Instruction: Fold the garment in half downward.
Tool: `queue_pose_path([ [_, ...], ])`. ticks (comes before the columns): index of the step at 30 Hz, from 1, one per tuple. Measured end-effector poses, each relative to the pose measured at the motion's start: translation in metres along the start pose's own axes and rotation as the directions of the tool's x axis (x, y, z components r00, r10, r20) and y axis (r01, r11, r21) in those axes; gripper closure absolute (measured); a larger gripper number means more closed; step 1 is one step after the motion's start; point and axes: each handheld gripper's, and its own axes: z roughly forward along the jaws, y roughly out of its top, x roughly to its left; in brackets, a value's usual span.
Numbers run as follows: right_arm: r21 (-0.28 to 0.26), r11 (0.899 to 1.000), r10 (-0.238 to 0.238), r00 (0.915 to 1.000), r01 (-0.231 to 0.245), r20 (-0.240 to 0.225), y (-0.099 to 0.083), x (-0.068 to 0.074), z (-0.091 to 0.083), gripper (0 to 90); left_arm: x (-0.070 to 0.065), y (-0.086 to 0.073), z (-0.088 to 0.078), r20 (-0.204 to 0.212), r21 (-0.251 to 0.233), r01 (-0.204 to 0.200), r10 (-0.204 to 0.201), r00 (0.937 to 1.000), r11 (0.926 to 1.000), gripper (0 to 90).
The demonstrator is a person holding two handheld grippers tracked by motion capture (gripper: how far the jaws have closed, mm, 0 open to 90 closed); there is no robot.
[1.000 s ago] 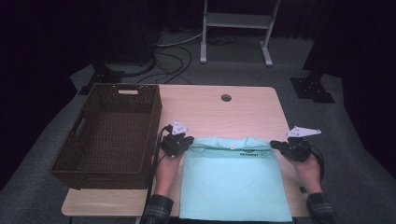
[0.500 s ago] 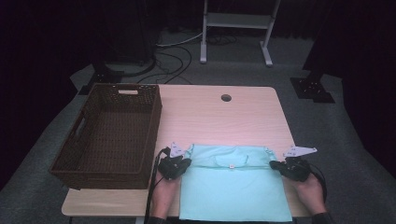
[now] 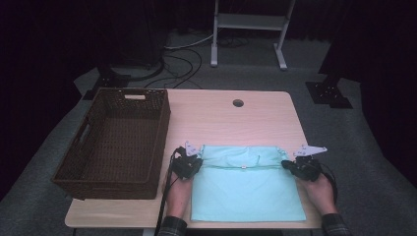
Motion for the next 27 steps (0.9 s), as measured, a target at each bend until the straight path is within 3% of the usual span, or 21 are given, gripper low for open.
queue_pose_path([
  [4, -0.004, 1.000, 0.003, 1.0000, -0.003, 0.009, 0.009, -0.010, 0.010, 87.0, 0.010, 0.009, 0.009, -0.001, -0.001, 0.018, -0.018, 0.9998, 0.9998, 87.3],
  [17, -0.054, 0.997, 0.062, 0.9977, -0.061, 0.028, 0.032, -0.038, 0.040, 87.0, 0.037, 0.037, 0.037, -0.047, 0.006, -0.004, 0.005, 0.9989, 1.0000, 87.3],
  [21, -0.065, 0.996, 0.064, 0.9974, -0.062, 0.034, 0.033, -0.038, 0.041, 87.0, 0.037, 0.039, 0.036, -0.053, -0.006, 0.003, -0.003, 0.9986, 1.0000, 87.5],
  [27, -0.091, 0.995, 0.047, 0.9982, -0.043, 0.037, 0.030, -0.032, 0.029, 87.0, 0.030, 0.035, 0.020, -0.040, -0.051, 0.007, -0.009, 0.9992, 0.9987, 87.5],
])
